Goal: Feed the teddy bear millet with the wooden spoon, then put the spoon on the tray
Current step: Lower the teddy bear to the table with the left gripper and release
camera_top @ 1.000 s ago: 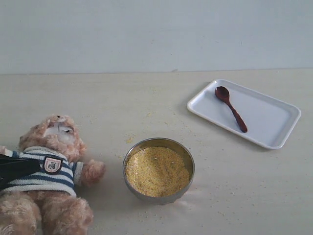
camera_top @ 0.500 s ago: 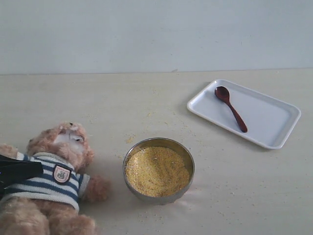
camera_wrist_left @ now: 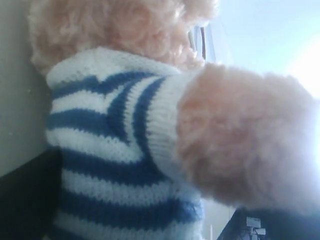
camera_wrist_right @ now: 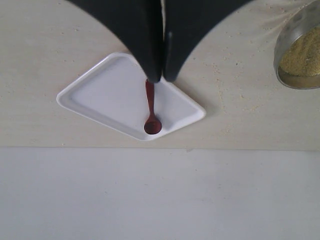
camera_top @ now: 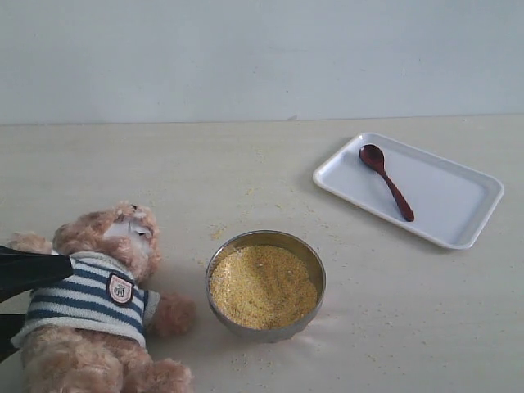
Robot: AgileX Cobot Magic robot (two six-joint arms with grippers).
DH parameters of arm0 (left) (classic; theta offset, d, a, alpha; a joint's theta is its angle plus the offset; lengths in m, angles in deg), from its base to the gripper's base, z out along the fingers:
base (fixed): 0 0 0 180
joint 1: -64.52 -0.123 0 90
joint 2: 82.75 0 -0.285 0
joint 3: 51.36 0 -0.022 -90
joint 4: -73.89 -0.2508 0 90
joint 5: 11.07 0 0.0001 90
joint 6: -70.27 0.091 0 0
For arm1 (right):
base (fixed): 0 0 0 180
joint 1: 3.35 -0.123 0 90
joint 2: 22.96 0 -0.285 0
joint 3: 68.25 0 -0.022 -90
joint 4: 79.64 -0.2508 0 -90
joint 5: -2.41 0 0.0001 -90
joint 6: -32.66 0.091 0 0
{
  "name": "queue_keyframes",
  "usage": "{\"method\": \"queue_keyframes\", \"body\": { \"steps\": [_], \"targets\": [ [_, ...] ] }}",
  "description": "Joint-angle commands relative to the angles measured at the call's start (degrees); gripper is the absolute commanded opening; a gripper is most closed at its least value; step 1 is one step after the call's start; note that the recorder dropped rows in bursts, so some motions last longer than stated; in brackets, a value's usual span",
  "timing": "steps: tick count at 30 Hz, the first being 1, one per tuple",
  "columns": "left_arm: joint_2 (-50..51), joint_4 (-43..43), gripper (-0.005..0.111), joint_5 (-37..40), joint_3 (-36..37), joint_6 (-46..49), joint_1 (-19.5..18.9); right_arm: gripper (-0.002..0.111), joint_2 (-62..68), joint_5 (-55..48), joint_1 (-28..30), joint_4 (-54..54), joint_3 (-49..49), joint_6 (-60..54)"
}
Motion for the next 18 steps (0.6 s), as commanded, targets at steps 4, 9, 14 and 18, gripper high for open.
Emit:
{"method": "queue_keyframes", "body": {
  "steps": [4, 9, 14, 18],
  "targets": [
    [-0.50, -3.78, 0.089, -10.57, -0.01, -2.78, -3.30, 0.000, -0.30, -0.17, 0.15, -0.01, 0.24, -0.08],
    [-5.56, -10.67, 0.089, -6.57, -6.86, -15.43, -3.30, 0.000, -0.30, -0.17, 0.15, -0.01, 0.24, -0.08],
    [-14.18, -26.83, 0.089, -6.28, -15.85, -32.51, -3.30, 0.000, -0.30, -0.17, 0.15, -0.01, 0.24, -0.08],
    [-20.53, -37.50, 0.089, -6.65, -22.21, -45.76, -3.30, 0.000, -0.30, -0.17, 0.15, -0.01, 0.24, -0.08]
  ]
}}
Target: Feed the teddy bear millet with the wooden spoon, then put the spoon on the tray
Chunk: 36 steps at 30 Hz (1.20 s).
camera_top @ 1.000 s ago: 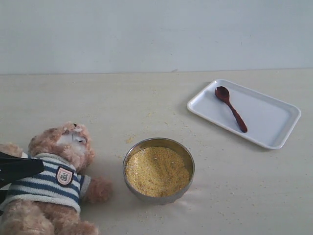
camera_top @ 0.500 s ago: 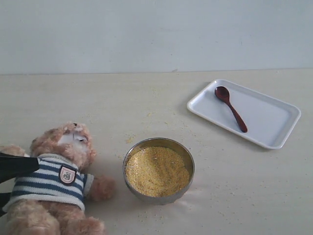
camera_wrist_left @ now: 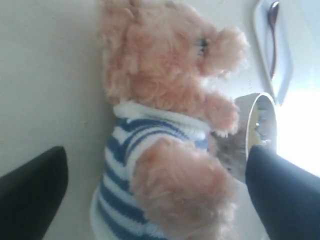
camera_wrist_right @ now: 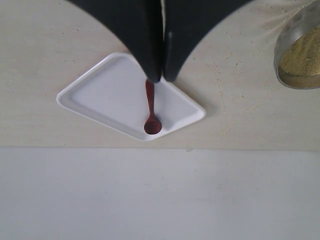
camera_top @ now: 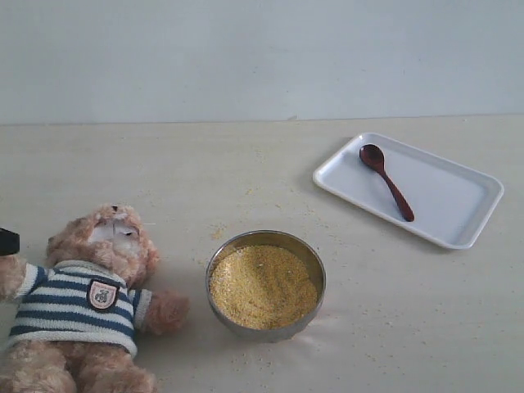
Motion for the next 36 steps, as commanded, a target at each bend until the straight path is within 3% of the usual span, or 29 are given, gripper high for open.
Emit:
{"method": "queue_keyframes", "body": {
  "steps": [1, 9, 14, 21, 29, 36],
  "targets": [
    [-7.27, -7.89, 0.089, 1.75, -5.80, -12.15, -0.17, 0.000, -0.30, -0.17, 0.15, -0.01, 0.24, -0.08],
    [-22.77, 1.07, 0.085, 3.43, -6.34, -13.06, -0.06, 0.000, -0.30, -0.17, 0.15, -0.16, 0.24, -0.08],
    [-35.46, 4.08, 0.056, 3.77, -6.34, -14.36, -0.06, 0.000, -0.30, -0.17, 0.15, -0.16, 0.24, -0.08],
    [-50.09, 14.77, 0.007, 3.77, -6.34, -23.11, -0.06, 0.000, -0.30, -0.17, 0.15, -0.16, 0.24, -0.08],
    [-57.40, 28.62, 0.005, 5.23, -6.34, -25.30, 0.08, 0.000, -0.30, -0.17, 0.15, -0.16, 0.24, -0.08],
    [-61.72, 25.26, 0.005, 3.58, -6.34, -25.30, 0.08, 0.000, -0.30, -0.17, 0.15, -0.13, 0.24, -0.08]
  ]
}}
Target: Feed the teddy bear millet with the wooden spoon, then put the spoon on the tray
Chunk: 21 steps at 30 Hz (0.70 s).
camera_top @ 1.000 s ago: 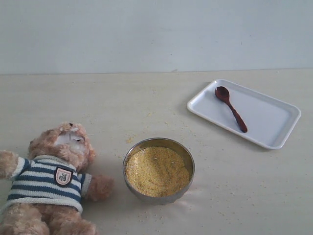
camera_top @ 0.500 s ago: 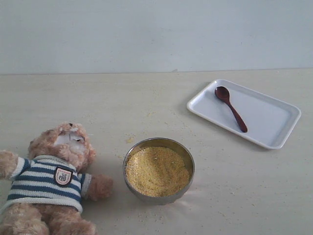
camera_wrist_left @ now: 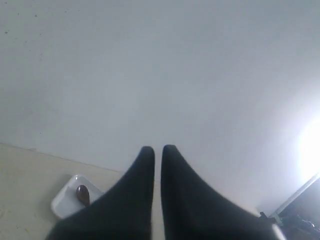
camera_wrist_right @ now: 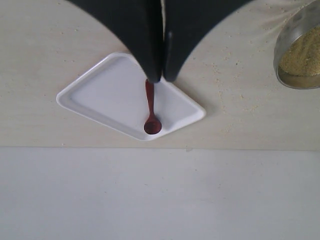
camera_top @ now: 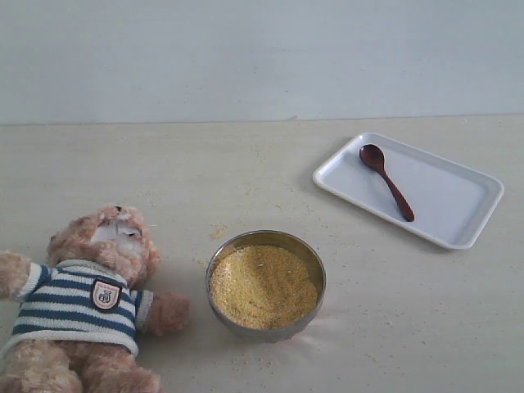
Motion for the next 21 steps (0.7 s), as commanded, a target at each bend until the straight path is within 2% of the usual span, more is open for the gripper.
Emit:
{"method": "queue_keyframes", "body": {
  "steps": [1, 7, 15, 17, 21],
  "targets": [
    [-3.23, -5.32, 0.005, -1.14, -0.40, -0.44, 0.08, 0.000, -0.30, -0.17, 0.15, -0.13, 0.24, -0.08],
    [-8.64, -17.75, 0.005, -0.25, -0.40, -1.32, 1.39, 0.000, -0.30, -0.17, 0.15, -0.13, 0.24, -0.08],
    [-14.61, -23.08, 0.005, -1.42, -0.40, -1.93, 6.04, 0.000, -0.30, -0.17, 0.15, -0.13, 0.24, -0.08],
    [-14.96, -26.45, 0.005, -1.43, -0.40, -2.27, 7.90, 0.000, -0.30, -0.17, 0.15, -0.13, 0.24, -0.08],
    [-14.96, -31.77, 0.005, -0.67, -0.40, -3.09, 14.03, 0.000, -0.30, -0.17, 0.15, -0.13, 0.24, -0.08]
  ]
}}
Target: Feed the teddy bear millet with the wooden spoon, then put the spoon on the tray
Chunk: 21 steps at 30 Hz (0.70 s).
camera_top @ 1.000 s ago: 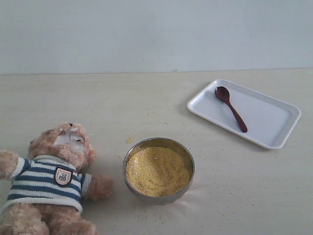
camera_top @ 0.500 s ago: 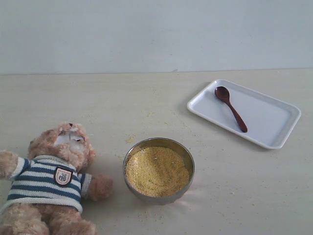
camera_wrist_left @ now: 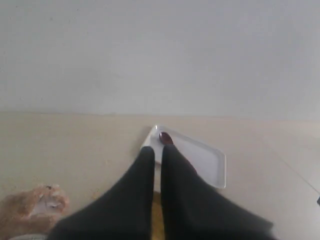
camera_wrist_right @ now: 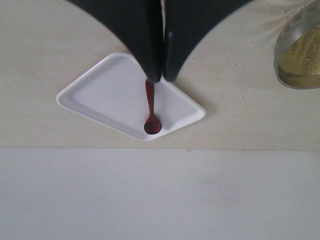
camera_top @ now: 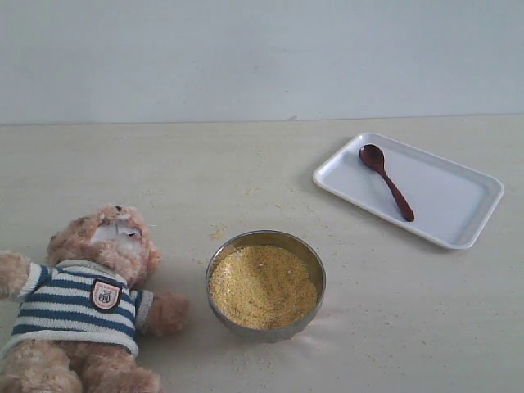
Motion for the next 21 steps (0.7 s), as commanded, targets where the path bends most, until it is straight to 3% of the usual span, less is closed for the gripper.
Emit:
{"method": "queue_keyframes", "body": {
  "steps": [1, 5, 15, 21],
  "targets": [
    [-0.27, -6.06, 0.005, 0.49, -0.31, -1.13, 6.53, 0.000, -0.30, -0.17, 0.15, -0.13, 0.24, -0.08],
    [-0.27, -7.90, 0.005, 0.83, -0.31, -2.01, 9.79, 0.000, -0.30, -0.17, 0.15, -0.13, 0.24, -0.08],
    [-0.27, -9.36, 0.005, 1.61, -0.31, -2.99, 9.80, 0.000, -0.30, -0.17, 0.15, -0.13, 0.24, -0.08],
    [-0.27, -12.72, 0.005, -1.74, -0.31, -2.21, 9.80, 0.000, -0.30, -0.17, 0.15, -0.13, 0.24, -0.08]
  ]
}}
